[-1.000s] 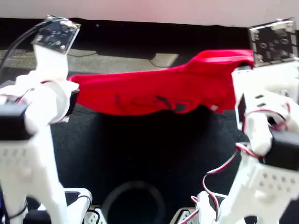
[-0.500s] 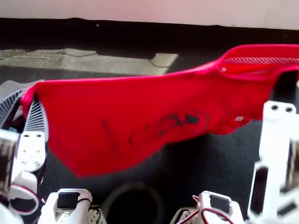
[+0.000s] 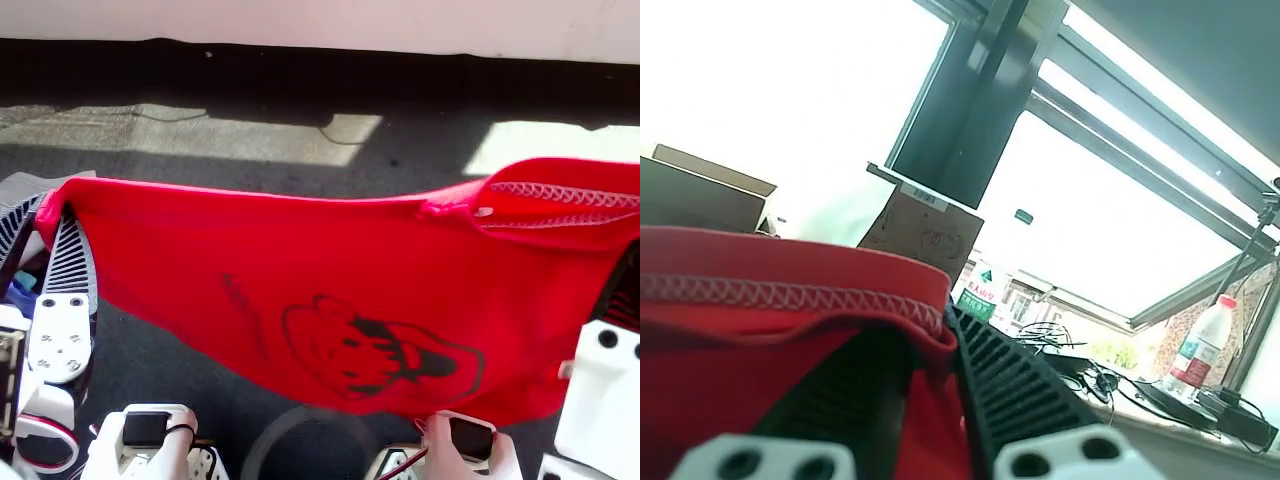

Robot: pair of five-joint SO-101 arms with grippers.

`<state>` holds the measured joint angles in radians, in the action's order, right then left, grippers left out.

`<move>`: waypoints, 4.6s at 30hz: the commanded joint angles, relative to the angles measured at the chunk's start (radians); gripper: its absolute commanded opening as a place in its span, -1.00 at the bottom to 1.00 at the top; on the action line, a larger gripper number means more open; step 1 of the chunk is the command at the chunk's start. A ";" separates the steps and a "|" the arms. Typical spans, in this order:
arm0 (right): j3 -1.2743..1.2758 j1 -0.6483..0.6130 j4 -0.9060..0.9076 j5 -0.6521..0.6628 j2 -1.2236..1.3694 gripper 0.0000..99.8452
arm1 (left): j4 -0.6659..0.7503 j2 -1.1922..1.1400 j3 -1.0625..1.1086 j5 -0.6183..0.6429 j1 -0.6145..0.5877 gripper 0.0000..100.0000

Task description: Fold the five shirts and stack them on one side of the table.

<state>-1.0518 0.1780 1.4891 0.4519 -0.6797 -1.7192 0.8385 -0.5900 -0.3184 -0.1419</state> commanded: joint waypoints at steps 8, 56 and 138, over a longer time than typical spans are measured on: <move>0.180 0.002 -0.002 0.005 0.054 -0.99 | 0.020 -0.010 0.318 -0.005 0.005 -0.98; 0.501 -0.142 -0.710 0.011 1.000 -0.99 | 0.354 -1.182 -0.084 -0.051 -0.084 -0.98; 0.929 -0.045 -0.750 -0.021 0.286 -0.99 | 0.557 -0.397 0.570 -0.097 -0.174 -0.98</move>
<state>-0.2816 0.1212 0.9966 0.4350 -0.3867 -1.1960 0.5915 0.1082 -0.4028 -0.3092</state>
